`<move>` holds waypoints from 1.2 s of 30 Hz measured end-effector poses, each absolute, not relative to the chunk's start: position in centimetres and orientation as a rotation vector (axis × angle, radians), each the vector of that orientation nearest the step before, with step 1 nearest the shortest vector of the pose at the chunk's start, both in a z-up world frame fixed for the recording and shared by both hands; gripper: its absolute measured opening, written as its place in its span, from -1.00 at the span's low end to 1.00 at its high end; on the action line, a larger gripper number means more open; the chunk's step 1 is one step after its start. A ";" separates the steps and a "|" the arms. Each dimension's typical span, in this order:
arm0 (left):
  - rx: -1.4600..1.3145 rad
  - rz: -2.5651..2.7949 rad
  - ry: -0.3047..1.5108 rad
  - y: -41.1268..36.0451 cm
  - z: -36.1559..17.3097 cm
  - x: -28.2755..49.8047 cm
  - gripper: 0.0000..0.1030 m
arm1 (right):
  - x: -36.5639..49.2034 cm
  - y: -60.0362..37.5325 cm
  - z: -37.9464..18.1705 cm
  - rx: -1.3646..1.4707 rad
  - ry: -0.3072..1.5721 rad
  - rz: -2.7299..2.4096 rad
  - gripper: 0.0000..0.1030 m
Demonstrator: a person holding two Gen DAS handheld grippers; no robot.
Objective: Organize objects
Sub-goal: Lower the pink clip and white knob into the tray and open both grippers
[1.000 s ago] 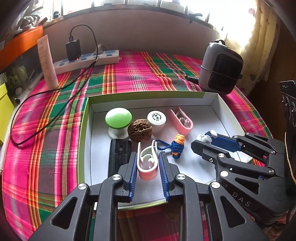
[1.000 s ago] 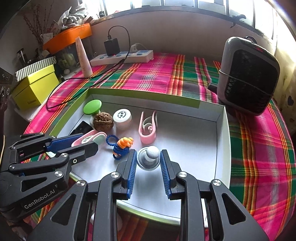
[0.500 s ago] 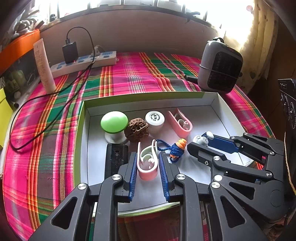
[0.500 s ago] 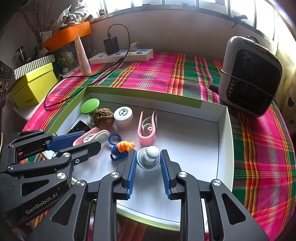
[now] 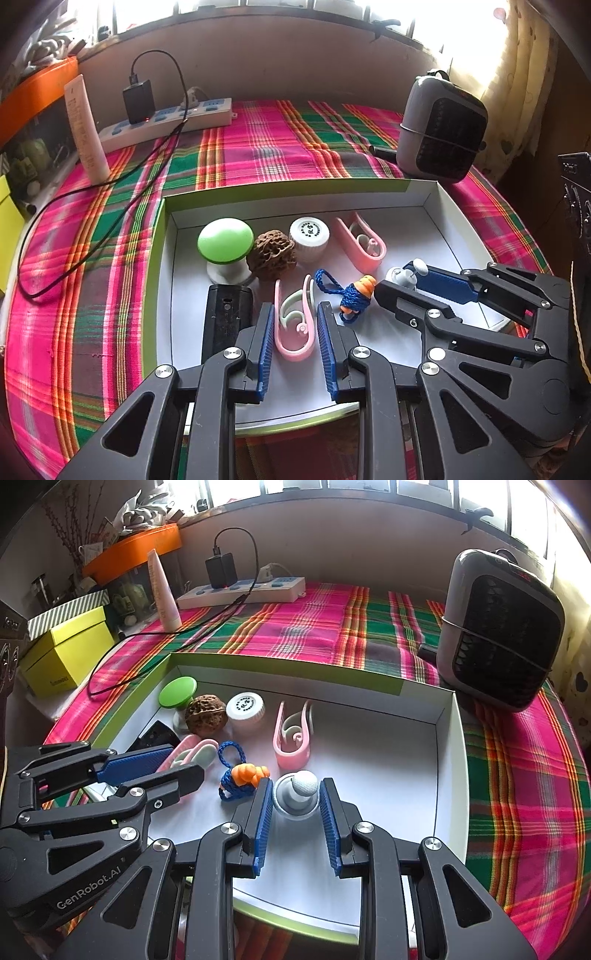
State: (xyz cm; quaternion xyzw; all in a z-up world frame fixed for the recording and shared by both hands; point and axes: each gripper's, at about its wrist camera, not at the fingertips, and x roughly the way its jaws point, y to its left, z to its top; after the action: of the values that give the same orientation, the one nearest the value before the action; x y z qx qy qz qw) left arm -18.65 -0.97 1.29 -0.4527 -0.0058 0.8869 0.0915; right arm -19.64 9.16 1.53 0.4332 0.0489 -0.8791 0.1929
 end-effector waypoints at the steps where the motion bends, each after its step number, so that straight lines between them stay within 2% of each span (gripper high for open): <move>1: -1.344 2.635 -0.017 -1.0 1.3 -18.7 -0.58 | -19.6 9.2 1.5 1.216 0.138 -2.467 -0.47; 9: -1.351 2.636 -0.017 -0.9 1.3 -18.7 -0.57 | -19.6 9.0 1.6 1.216 0.147 -2.468 -0.47; 17: -1.338 2.640 -0.017 -1.0 1.5 -18.4 -0.41 | -19.4 9.0 1.6 1.221 0.157 -2.474 -0.45; 22: -1.333 2.646 -0.019 -1.1 1.6 -18.1 -0.37 | -19.2 9.2 1.7 1.223 0.157 -2.488 -0.32; 36: -1.295 2.686 -0.019 -1.3 2.8 -16.6 -0.33 | -17.9 9.6 2.7 1.192 0.151 -2.521 -0.31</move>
State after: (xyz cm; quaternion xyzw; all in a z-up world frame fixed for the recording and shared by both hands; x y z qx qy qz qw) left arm -16.59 -1.29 2.82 -0.4328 -0.0063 0.8980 0.0796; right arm -17.88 9.59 2.73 0.4204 0.0533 -0.8890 0.1735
